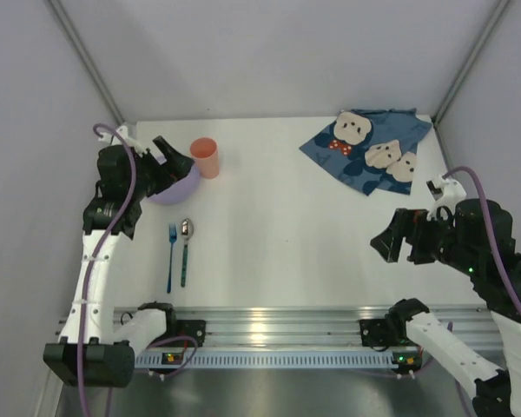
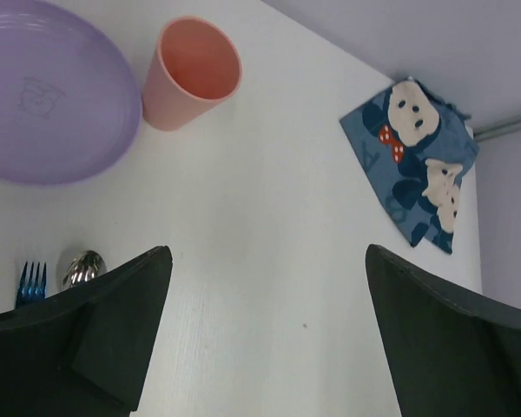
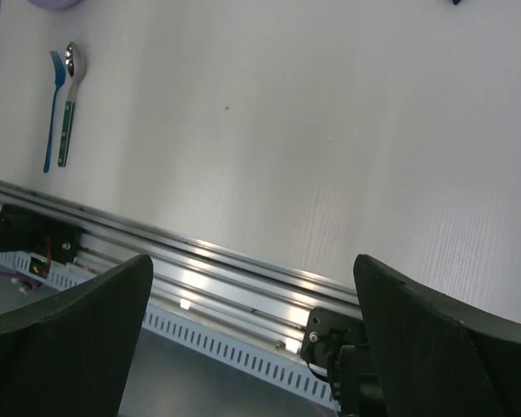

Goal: Set the dinner table for one person

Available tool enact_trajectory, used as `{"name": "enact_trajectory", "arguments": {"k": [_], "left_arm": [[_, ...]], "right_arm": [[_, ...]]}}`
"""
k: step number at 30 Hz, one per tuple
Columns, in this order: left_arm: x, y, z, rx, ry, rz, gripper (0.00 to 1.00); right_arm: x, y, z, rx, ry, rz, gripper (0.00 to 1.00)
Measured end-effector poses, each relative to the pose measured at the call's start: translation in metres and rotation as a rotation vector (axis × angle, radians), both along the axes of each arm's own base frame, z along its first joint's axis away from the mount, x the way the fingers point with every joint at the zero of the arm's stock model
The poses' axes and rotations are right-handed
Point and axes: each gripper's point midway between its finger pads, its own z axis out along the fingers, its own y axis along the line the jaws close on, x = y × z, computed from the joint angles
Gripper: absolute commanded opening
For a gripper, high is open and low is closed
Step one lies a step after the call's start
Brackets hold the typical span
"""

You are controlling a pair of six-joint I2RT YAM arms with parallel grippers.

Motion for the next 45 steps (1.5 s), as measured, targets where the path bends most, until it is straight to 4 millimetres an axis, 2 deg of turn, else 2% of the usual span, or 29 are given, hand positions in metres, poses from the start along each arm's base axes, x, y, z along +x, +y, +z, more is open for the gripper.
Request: {"name": "enact_trajectory", "arguments": {"k": [4,5,6,10,11,12,16,18,20,24,28,32,34,36,39,43,45], "left_arm": [[-0.01,0.021,0.02,-0.061,0.008,0.188,0.97],[-0.012,0.024,0.019,-0.082,0.02,0.219,0.91],[-0.012,0.025,0.017,-0.106,0.034,0.234,0.91],[-0.014,0.025,0.0,-0.175,0.094,0.269,0.92],[-0.015,0.025,-0.003,-0.181,0.108,0.276,0.98],[-0.015,0.025,-0.004,-0.183,0.114,0.278,0.98],[-0.015,0.022,-0.001,-0.174,0.151,0.256,0.98],[-0.009,0.019,0.0,-0.157,0.175,0.235,0.99],[-0.004,0.012,-0.009,-0.125,0.209,0.204,0.98],[-0.014,-0.001,-0.03,-0.064,0.292,0.154,0.99],[-0.023,0.001,-0.043,-0.014,0.326,0.154,0.93],[-0.034,0.004,-0.066,0.018,0.389,0.155,0.88],[-0.038,0.004,-0.077,0.028,0.419,0.145,0.89],[-0.042,0.003,-0.086,0.04,0.439,0.13,0.89],[-0.048,0.003,-0.096,0.063,0.455,0.107,0.89],[-0.052,0.0,-0.097,0.077,0.446,0.065,0.89],[-0.055,-0.002,-0.098,0.082,0.442,0.05,0.89]], "right_arm": [[-0.009,-0.002,0.0,0.006,-0.009,0.007,1.0],[-0.009,-0.002,0.0,0.007,-0.007,0.011,1.0],[-0.01,-0.001,0.0,0.009,-0.005,0.017,1.0],[-0.009,0.005,-0.001,0.019,0.019,0.036,1.0],[-0.008,0.007,-0.002,0.022,0.031,0.04,1.0],[-0.006,0.009,-0.002,0.025,0.044,0.046,1.0],[0.016,0.021,-0.001,0.012,0.116,0.05,1.0],[0.039,0.027,-0.005,-0.018,0.172,0.035,1.0],[0.067,0.036,-0.017,-0.057,0.249,0.015,1.0],[0.125,0.059,-0.046,-0.098,0.373,-0.002,1.0],[0.18,0.078,-0.07,-0.122,0.403,-0.025,1.0],[0.251,0.092,-0.077,-0.136,0.365,-0.069,1.0],[0.293,0.1,-0.088,-0.138,0.339,-0.09,1.0],[0.328,0.104,-0.108,-0.15,0.339,-0.114,1.0],[0.372,0.104,-0.15,-0.152,0.358,-0.153,1.0],[0.399,0.085,-0.213,-0.131,0.445,-0.244,1.0],[0.406,0.073,-0.233,-0.12,0.475,-0.288,1.0]]}}
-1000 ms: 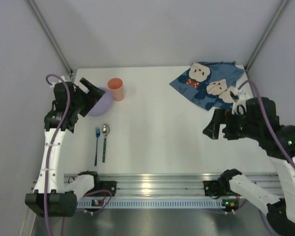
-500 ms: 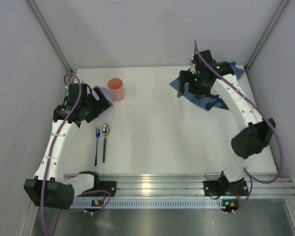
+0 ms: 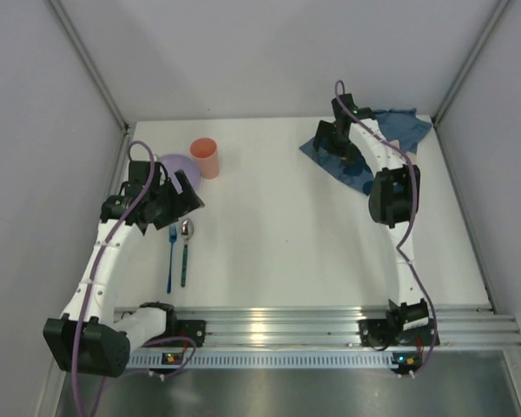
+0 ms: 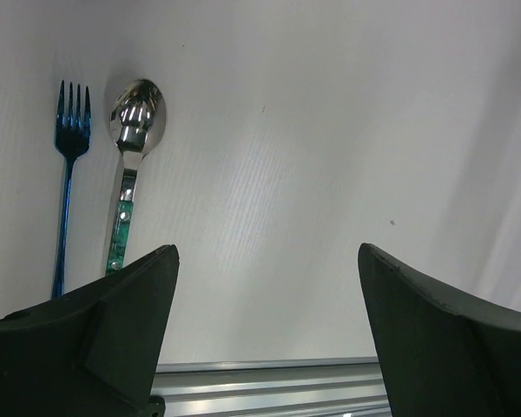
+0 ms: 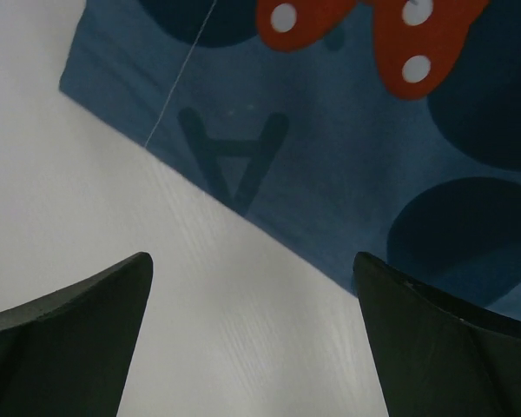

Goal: Set the dinner table for one person

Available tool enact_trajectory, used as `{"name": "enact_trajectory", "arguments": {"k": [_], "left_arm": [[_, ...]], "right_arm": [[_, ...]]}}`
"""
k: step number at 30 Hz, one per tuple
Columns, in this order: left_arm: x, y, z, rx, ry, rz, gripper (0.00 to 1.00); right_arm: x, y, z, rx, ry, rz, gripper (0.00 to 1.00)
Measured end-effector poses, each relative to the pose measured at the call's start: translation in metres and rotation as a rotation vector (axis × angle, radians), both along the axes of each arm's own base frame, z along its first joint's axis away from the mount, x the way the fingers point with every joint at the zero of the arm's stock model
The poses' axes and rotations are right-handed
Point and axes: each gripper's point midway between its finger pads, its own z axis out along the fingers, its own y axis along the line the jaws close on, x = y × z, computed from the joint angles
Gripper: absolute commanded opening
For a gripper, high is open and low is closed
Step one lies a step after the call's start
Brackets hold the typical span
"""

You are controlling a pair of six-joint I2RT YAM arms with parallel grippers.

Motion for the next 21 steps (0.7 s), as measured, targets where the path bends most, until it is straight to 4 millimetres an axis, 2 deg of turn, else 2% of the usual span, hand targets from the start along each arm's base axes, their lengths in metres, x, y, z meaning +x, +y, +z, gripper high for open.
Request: {"name": "enact_trajectory", "arguments": {"k": [2,5,10,12,15,16,19,20,21], "left_arm": [[-0.003,-0.001,-0.004,0.002,0.006,-0.008,0.89],[-0.006,-0.001,-0.011,0.005,0.023,-0.011,0.89],[-0.001,-0.001,-0.021,0.006,0.039,-0.006,0.9],[0.004,-0.002,-0.028,0.008,0.058,-0.003,0.89],[0.011,-0.002,-0.042,0.015,0.101,-0.001,0.89],[0.012,-0.002,-0.047,0.018,0.116,0.0,0.89],[0.016,-0.002,-0.057,0.023,0.146,0.001,0.89],[0.017,-0.002,-0.059,0.023,0.151,0.0,0.89],[0.018,-0.002,-0.061,0.023,0.157,0.0,0.89]], "right_arm": [[0.006,-0.009,-0.011,0.005,0.007,-0.042,1.0],[0.015,-0.02,-0.014,0.011,-0.005,-0.086,0.99],[0.023,-0.017,-0.015,0.02,-0.028,-0.092,0.97],[0.023,-0.014,-0.022,0.011,-0.021,-0.087,0.94],[0.024,-0.01,-0.033,-0.018,-0.011,-0.073,0.8],[0.025,-0.007,-0.033,-0.022,-0.016,-0.067,0.67],[0.019,-0.004,-0.039,-0.067,-0.002,-0.04,0.49],[0.017,-0.004,-0.041,-0.09,0.0,-0.032,0.37],[0.015,-0.004,-0.042,-0.11,0.005,-0.015,0.33]]}}
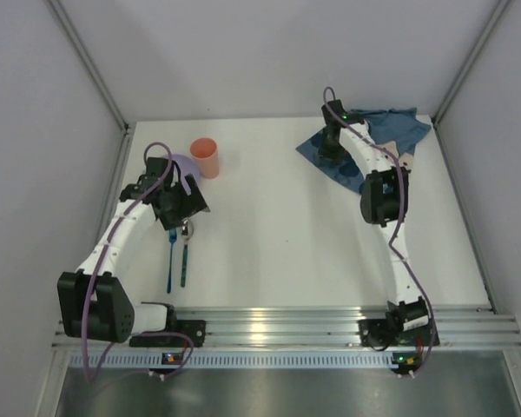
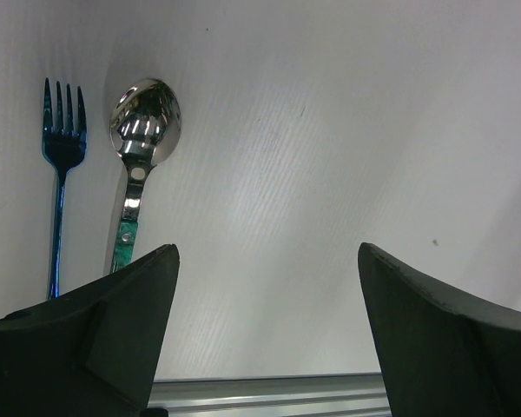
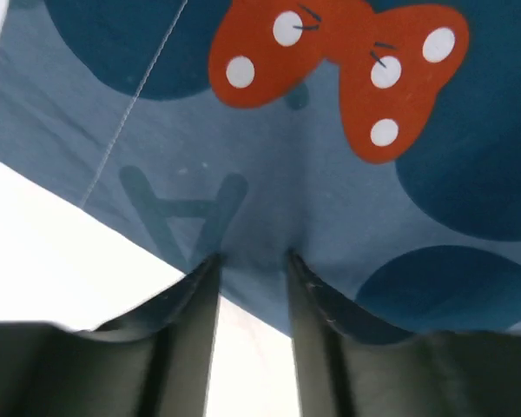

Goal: Set the dinner table for one person

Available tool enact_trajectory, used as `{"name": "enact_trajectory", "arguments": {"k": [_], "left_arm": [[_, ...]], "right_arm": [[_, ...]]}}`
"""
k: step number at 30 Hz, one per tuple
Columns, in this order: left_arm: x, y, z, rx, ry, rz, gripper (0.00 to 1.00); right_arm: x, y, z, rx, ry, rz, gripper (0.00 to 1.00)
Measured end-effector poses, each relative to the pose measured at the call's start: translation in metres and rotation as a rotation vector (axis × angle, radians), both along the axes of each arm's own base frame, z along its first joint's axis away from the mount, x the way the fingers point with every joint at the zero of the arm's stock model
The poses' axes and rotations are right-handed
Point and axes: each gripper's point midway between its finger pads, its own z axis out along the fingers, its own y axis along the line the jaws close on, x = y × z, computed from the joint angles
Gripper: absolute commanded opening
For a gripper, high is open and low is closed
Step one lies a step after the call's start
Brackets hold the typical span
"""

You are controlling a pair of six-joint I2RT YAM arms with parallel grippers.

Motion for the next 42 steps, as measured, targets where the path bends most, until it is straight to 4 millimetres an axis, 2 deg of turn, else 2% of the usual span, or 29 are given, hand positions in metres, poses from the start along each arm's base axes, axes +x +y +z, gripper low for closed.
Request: {"name": "enact_trajectory", "arguments": {"k": [1,4,13,15,17,19,21,24,28,29,30,31,32,34,36,38,40,42], "left_arm": [[0.001,0.0,-0.002,0.0,0.009,0.0,0.89],[0.002,-0.001,-0.007,0.001,0.023,-0.001,0.89],[0.005,-0.004,-0.005,-0.012,0.011,-0.019,0.89],[0.006,-0.005,-0.004,-0.015,0.005,-0.025,0.89],[0.007,-0.006,-0.003,-0.017,-0.004,-0.034,0.89],[0.007,-0.006,-0.001,-0.018,-0.014,-0.044,0.89],[0.007,-0.008,0.003,-0.024,-0.031,-0.057,0.89],[0.008,-0.012,0.012,-0.04,-0.065,-0.074,0.89],[0.009,-0.026,0.021,-0.057,-0.115,-0.123,0.9],[0.008,-0.031,0.022,-0.059,-0.121,-0.141,0.9],[0.007,-0.037,0.022,-0.06,-0.124,-0.162,0.9],[0.005,-0.045,0.021,-0.061,-0.128,-0.188,0.9],[0.003,-0.053,0.02,-0.061,-0.128,-0.216,0.9],[-0.001,-0.071,0.019,-0.058,-0.134,-0.277,0.91],[-0.005,-0.089,0.013,-0.055,-0.128,-0.333,0.89],[-0.01,-0.108,0.0,-0.045,-0.099,-0.391,0.88],[-0.013,-0.122,-0.019,-0.021,-0.053,-0.43,0.87],[-0.018,-0.132,-0.043,0.012,0.011,-0.461,0.86]], "right_arm": [[-0.002,-0.001,-0.001,-0.022,0.005,0.008,0.22],[-0.007,0.0,-0.003,-0.065,0.014,0.041,0.0],[-0.014,0.002,-0.004,-0.084,0.022,0.073,0.0],[-0.021,0.003,-0.004,-0.084,0.031,0.088,0.0],[-0.038,0.005,-0.005,-0.089,0.059,0.112,0.0],[-0.061,0.012,-0.005,-0.091,0.089,0.142,0.0],[-0.094,0.024,-0.005,-0.09,0.136,0.191,0.0],[-0.152,0.05,-0.007,-0.077,0.213,0.279,0.0],[-0.236,0.094,-0.004,-0.037,0.304,0.428,0.0],[-0.254,0.103,-0.003,-0.025,0.32,0.462,0.06],[-0.274,0.114,0.001,-0.01,0.337,0.497,0.24],[-0.29,0.123,0.004,0.009,0.349,0.521,0.69],[-0.303,0.131,0.009,0.027,0.355,0.542,0.82],[-0.319,0.141,0.022,0.057,0.346,0.57,0.98],[-0.317,0.144,0.039,0.087,0.305,0.566,1.0],[-0.307,0.14,0.063,0.121,0.242,0.541,1.0],[-0.295,0.129,0.089,0.156,0.171,0.507,1.0],[-0.279,0.108,0.114,0.193,0.084,0.449,1.0]]}}
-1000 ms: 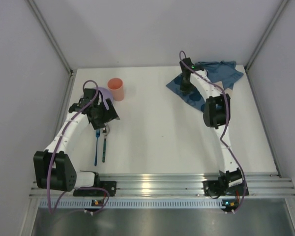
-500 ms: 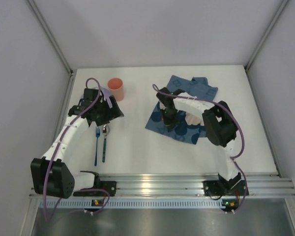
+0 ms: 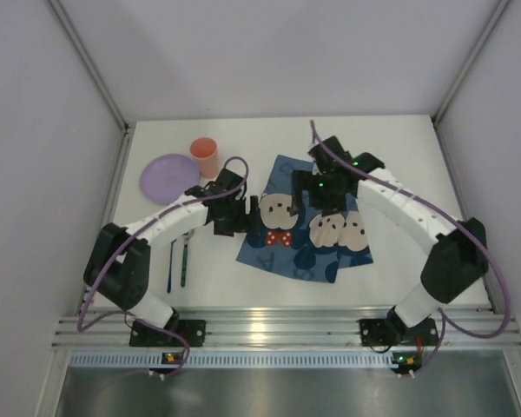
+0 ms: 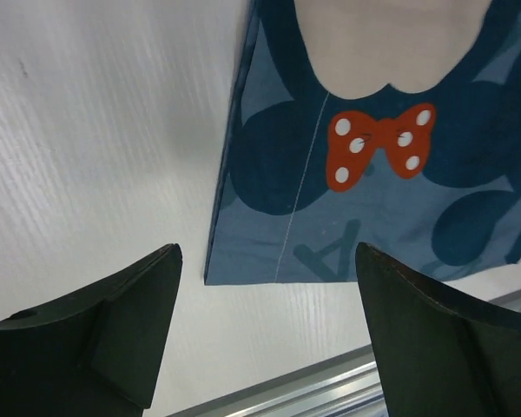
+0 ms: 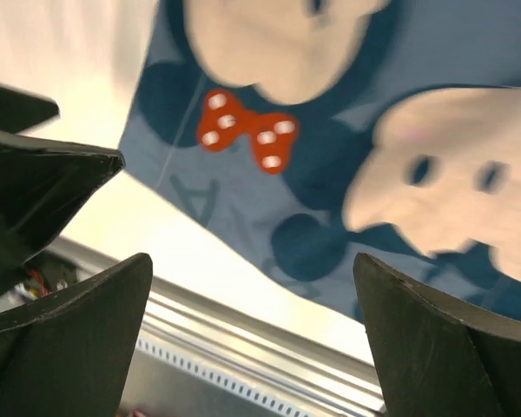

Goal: Set the dinner table for one person

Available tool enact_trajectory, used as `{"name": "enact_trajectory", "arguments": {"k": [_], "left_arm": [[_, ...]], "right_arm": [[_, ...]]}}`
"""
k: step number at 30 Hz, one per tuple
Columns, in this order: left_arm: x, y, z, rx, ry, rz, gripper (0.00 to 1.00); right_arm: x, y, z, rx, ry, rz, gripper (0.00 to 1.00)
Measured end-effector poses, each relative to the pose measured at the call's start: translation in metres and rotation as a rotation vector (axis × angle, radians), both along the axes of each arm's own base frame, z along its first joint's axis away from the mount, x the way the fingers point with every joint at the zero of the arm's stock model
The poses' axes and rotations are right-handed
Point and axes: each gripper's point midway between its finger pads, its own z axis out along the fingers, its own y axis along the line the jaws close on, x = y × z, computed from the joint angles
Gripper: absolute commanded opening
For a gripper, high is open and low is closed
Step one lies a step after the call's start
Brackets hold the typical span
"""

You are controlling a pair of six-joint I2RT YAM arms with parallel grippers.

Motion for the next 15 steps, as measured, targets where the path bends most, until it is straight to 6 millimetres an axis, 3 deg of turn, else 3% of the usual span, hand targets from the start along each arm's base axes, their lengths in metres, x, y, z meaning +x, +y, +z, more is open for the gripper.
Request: {"name": "enact_trajectory", "arguments": {"k": [2,4,8,11,15], "left_arm": [[-0.004,-0.005,-0.025,0.053,0.054,-0.019,0.85],[-0.004,-0.006,-0.043,0.101,0.093,-0.025,0.84],[0.025,-0.014,-0.058,0.169,0.094,-0.02,0.83],[0.058,-0.027,-0.054,0.184,0.04,-0.028,0.83],[0.091,-0.038,-0.048,0.203,-0.015,-0.039,0.82]], "right_arm": [[0.011,-0.039,0.015,0.021,-0.051,-0.096,1.0],[0.016,-0.082,0.015,0.013,-0.069,-0.202,1.0],[0.018,-0.163,-0.013,-0.04,0.001,-0.419,1.0],[0.01,-0.188,-0.032,-0.07,0.057,-0.474,1.0],[0.011,-0.191,-0.04,-0.064,0.081,-0.458,1.0]]}}
